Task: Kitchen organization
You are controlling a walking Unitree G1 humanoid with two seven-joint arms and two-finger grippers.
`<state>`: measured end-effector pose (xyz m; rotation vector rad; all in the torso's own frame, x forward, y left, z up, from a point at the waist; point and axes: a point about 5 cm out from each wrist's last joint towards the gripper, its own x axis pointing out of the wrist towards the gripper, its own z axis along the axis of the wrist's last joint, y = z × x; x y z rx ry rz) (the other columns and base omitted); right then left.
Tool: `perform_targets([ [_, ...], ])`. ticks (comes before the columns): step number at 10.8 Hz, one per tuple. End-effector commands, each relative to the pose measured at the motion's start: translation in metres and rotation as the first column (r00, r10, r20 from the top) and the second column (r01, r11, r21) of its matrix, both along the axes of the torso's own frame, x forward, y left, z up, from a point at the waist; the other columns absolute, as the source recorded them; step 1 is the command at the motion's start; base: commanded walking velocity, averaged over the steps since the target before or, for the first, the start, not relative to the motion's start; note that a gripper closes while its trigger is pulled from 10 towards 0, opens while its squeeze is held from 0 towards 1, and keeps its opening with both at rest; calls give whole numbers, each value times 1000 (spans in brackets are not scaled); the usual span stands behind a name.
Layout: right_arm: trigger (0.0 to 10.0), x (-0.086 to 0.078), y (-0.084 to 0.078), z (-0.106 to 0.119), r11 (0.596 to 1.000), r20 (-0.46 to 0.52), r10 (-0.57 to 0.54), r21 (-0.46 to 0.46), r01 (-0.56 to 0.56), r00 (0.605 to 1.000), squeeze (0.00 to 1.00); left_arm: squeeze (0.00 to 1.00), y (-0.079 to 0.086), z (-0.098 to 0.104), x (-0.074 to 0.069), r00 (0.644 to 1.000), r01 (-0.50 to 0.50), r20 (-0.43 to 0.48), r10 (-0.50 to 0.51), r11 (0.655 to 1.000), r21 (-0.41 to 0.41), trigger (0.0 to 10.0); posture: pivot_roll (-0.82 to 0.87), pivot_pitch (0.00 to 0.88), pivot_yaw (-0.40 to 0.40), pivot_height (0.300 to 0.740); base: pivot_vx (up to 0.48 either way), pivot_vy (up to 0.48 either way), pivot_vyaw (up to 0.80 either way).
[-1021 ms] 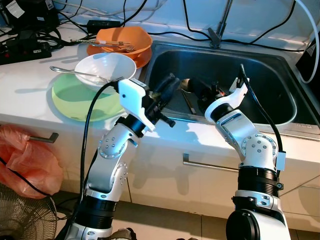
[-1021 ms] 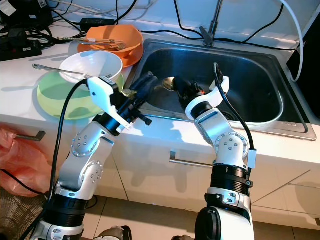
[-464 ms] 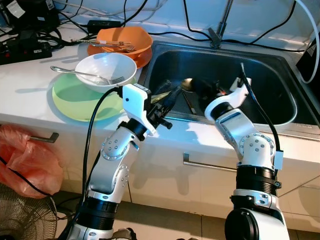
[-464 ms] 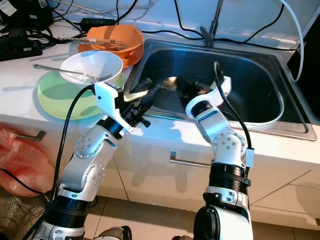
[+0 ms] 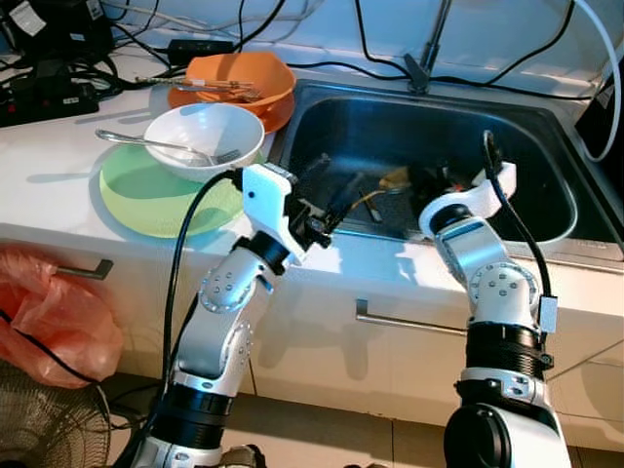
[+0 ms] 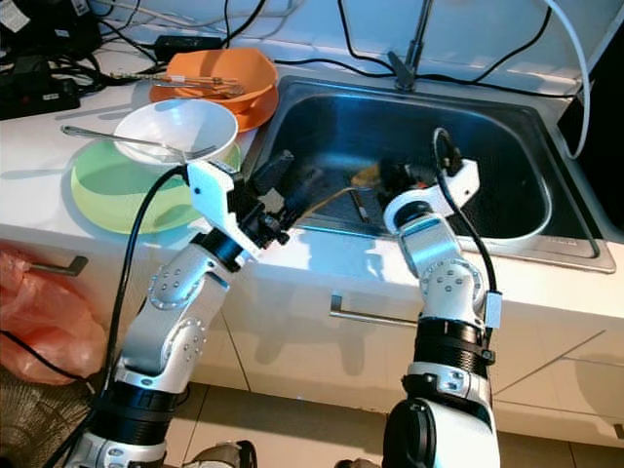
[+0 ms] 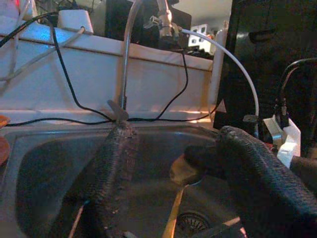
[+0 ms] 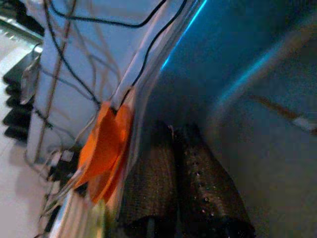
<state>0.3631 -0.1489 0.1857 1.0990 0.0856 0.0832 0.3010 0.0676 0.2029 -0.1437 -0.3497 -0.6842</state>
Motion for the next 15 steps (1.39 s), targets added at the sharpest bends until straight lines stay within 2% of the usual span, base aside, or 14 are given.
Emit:
perform_targets([
  [1,0,3,-5,9,999,18,-32,-21,32,999,0,1000,-3,3,-1,1000,8,11,-8,1000,7,10000,18,83,-29,740,0,0,0],
  [4,0,10,-39,8,968,-13,-224,-119,220,975,0,1000,-2,5,-1,1000,-2,14,2,1000,10,10000,19,85,-32,740,0,0,0],
  [5,0,13,-57,5,930,-39,-325,-192,312,945,0,1000,-2,4,-2,1000,-4,12,4,1000,13,10000,19,85,-33,740,0,0,0],
  [6,0,14,-69,7,888,-21,-386,-281,365,922,0,1000,-3,3,-2,1000,-5,12,5,1000,15,10000,20,84,-33,740,0,0,0],
  [7,0,16,-78,13,800,62,-414,-452,395,908,0,1000,-4,3,-3,1000,-5,12,4,1000,28,10000,23,85,-32,740,0,0,0],
  [8,0,18,-75,23,650,187,-357,-654,387,915,0,1000,-4,1,-4,1000,-6,10,6,999,46,10000,25,87,-31,740,0,0,0],
  [9,0,19,-70,28,532,272,-295,-750,394,916,0,1000,-2,-1,-4,1000,-15,4,15,998,58,10000,26,89,-32,740,0,0,0],
  [11,0,19,-59,24,424,321,-207,-822,381,924,0,1000,2,-3,-4,999,-37,-2,38,997,68,10000,27,93,-34,740,0,0,0],
  [12,9725,19,-55,21,426,322,-179,-827,368,930,937,1000,2,-3,-4,999,-47,-2,48,997,68,10000,26,94,-34,740,0,0,0],
  [13,10000,18,-52,19,436,329,-146,-825,360,933,1000,1000,3,-2,-3,999,-53,-3,54,996,68,10000,26,94,-32,740,0,0,0],
  [15,10000,19,-51,18,427,333,-146,-828,363,932,1000,1000,7,2,-2,997,-74,7,74,995,66,10000,26,94,-31,740,0,0,0],
])
